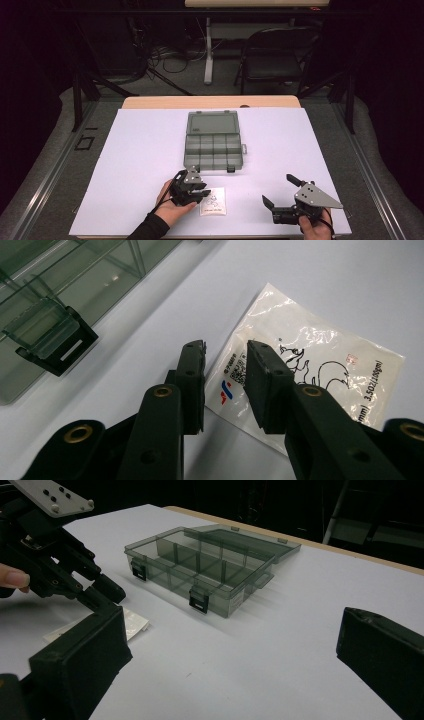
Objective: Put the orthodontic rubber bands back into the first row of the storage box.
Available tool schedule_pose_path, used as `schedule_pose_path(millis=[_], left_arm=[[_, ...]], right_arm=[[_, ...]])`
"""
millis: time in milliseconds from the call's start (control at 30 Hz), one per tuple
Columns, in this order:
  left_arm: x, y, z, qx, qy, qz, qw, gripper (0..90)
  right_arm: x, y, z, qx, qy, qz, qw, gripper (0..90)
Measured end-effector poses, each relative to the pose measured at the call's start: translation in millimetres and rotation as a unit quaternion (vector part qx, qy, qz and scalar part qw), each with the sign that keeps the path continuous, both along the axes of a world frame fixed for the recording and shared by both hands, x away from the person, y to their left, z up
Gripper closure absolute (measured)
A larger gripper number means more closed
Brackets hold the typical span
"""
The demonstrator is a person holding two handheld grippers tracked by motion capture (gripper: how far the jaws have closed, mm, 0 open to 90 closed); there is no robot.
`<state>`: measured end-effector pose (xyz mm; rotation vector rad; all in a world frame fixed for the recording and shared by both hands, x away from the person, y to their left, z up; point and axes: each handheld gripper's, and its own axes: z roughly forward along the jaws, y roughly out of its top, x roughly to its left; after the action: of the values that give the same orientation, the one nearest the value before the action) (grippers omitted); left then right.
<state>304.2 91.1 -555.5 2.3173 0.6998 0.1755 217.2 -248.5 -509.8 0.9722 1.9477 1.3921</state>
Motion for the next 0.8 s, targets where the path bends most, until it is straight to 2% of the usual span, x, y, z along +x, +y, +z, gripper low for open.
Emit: schedule_pose_path(millis=[233,400,600,667,733,800], left_arm=[[1.8,1.2,0.3,0.002,-0.001,-0.001,1.0,73.5],[3.8,4.0,1.6,-0.008,0.005,0.011,0.9999,65.3],[3.9,3.2,0.7,-0.01,0.011,0.008,0.9999,55.8],[3.2,2.0,0.0,-0.009,0.013,0.006,0.9998,55.9],[2.5,1.4,-0.1,-0.004,0.005,0.007,1.0,57.2],[1.3,0.7,0.1,0.002,0.001,0.01,0.9999,63.1]], right_arm=[[0.1,0.1,-0.3,0.0,0.003,0.0,1.0,0.0],[1.2,0.3,-1.3,0.005,-0.002,-0.002,1.0,0.0],[1.3,0.1,-1.4,0.004,0.0,-0.001,1.0,0.0],[1.2,0.0,-1.3,0.004,0.0,-0.001,1.0,0.0],[1.3,-0.1,-1.2,0.004,0.001,-0.001,1.0,0.0],[1.3,-0.4,-1.1,0.002,0.004,-0.001,1.0,0.2]])
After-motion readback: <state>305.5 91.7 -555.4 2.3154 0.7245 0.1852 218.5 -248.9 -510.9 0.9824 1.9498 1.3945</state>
